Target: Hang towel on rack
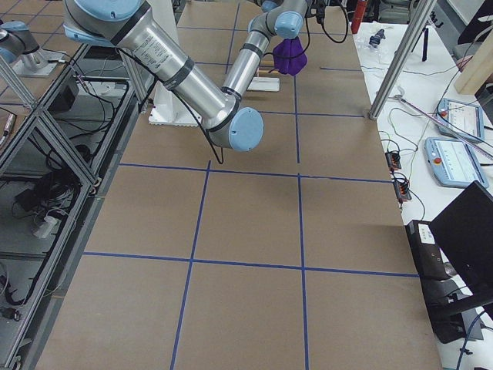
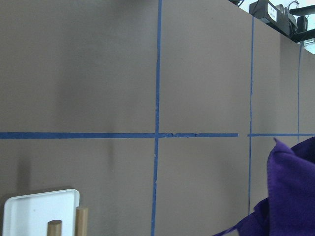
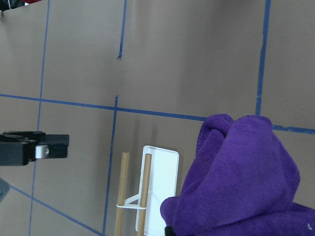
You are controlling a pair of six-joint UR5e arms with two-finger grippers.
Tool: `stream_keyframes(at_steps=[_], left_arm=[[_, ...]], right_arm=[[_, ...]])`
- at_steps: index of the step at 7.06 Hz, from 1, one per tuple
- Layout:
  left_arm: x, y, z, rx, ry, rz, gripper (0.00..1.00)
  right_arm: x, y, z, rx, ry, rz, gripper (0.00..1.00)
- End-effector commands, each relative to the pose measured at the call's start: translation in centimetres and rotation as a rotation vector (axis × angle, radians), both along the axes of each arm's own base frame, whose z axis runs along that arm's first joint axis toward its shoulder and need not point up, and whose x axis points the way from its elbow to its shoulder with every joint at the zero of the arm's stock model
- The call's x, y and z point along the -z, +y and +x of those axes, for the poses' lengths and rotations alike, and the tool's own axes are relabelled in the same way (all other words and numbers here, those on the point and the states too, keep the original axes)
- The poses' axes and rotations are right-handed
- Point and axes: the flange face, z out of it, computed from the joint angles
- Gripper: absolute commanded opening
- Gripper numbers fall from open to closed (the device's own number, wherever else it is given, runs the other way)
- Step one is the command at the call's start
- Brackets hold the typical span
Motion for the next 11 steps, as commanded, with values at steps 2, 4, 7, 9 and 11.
stream_keyframes(at_steps=[2, 4, 7, 9, 11], left_arm=[[3.7, 0.0, 4.1, 0.087, 0.112, -0.079, 0.99], [5.1, 0.6, 7.1, 0.118, 0.164, -0.095, 0.95], [4.9, 0.9, 8.0, 0.105, 0.16, -0.101, 0.68], [4.9, 0.9, 8.0, 0.104, 0.161, -0.098, 0.29], [4.9, 1.0, 7.9, 0.103, 0.168, -0.09, 0.0]], right_arm=[[2.2, 1.0, -0.7, 0.014, -0.021, 0.0, 0.0], [3.2, 1.5, -0.8, 0.015, -0.033, -0.007, 0.0], [3.5, 1.7, -0.8, 0.017, -0.045, 0.009, 0.0], [3.5, 1.7, -0.7, 0.015, -0.052, 0.008, 0.0], [3.6, 1.8, -0.7, 0.013, -0.054, 0.001, 0.0]])
